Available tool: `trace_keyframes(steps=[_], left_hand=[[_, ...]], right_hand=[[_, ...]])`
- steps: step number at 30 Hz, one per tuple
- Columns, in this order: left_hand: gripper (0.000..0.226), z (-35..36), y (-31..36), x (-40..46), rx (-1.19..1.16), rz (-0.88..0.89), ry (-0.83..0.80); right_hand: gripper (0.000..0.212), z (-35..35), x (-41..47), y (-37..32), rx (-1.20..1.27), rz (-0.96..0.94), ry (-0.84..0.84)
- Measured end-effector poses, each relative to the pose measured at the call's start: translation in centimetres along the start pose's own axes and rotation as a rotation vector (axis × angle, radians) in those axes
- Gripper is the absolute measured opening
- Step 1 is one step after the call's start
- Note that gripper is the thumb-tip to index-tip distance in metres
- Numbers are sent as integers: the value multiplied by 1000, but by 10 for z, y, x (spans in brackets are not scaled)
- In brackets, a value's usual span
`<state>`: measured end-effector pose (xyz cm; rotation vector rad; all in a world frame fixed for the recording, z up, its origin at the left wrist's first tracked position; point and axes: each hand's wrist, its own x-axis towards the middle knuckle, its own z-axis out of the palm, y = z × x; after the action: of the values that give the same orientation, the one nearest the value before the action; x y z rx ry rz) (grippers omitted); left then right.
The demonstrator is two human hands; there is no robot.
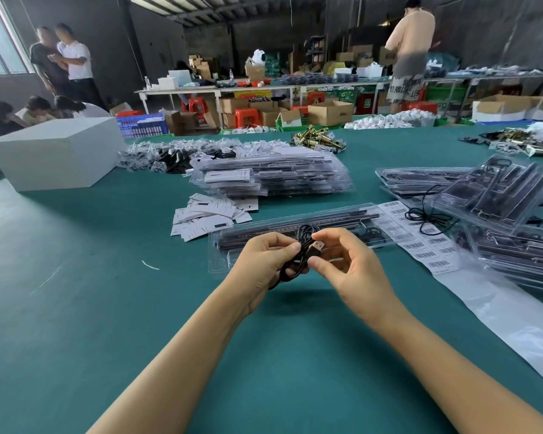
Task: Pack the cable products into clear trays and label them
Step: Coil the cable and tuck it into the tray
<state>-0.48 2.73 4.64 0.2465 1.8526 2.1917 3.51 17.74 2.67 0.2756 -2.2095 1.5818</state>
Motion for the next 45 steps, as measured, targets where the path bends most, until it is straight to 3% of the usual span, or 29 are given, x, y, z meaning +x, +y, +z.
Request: trace_keyframes(steps=[15,19,22,24,29,35,41,45], left_hand=[[13,3,4,0,131,-67,14],[12,2,6,0,218,-111,-5],[13,2,9,-2,286,-130,-22],[14,3,11,-3,364,-109,-38],[12,6,10,-5,617,16,-114],[13,-4,16,-5,670,89,-201],[18,3,11,-3,1025,288,-134],[20,5,6,-4,1067,342,-120]], right_hand=[[29,8,-2,5,-160,-41,123],[32,10,-3,8,-160,-28,82],[30,10,-2,9,4,48,-26],[29,9,-1,9,108,114,-65],[27,5,2,8,232,149,17],[27,-1,6,7,319,209,104],[16,-5,7,9,115,252,-21],[11,-6,8,11,68,341,-108]])
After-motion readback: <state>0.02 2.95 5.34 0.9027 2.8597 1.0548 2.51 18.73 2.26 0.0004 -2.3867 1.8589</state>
